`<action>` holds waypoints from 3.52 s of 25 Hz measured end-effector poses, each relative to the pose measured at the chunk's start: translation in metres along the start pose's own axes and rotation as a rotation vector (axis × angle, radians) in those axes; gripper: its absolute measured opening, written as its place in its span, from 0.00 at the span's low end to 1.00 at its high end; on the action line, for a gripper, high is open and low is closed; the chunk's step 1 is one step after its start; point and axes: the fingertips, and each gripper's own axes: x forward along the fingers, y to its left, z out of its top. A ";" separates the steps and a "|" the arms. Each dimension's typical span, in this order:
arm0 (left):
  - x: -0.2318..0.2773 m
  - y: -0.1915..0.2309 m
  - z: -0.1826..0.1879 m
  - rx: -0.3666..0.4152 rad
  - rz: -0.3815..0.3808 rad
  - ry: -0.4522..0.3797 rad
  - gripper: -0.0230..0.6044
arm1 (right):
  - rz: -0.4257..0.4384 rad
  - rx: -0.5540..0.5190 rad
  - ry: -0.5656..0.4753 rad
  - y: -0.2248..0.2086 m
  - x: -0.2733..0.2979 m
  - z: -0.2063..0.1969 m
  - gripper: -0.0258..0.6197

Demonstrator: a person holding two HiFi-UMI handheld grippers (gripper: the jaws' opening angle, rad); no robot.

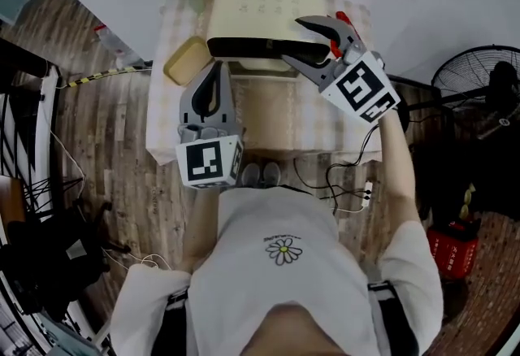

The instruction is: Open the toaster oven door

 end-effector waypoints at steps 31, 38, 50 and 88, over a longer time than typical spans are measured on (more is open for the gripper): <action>0.013 -0.002 -0.032 -0.014 -0.025 0.075 0.06 | 0.180 -0.170 0.320 0.001 0.047 -0.034 0.34; 0.016 0.008 -0.031 -0.227 -0.032 0.042 0.07 | 0.191 -0.170 0.342 0.000 0.048 -0.033 0.34; 0.010 0.032 -0.046 -1.045 -0.109 -0.175 0.41 | 0.190 -0.136 0.342 0.002 0.046 -0.037 0.35; 0.069 -0.017 -0.164 -1.670 -0.160 0.050 0.17 | 0.196 -0.109 0.317 -0.001 0.048 -0.034 0.35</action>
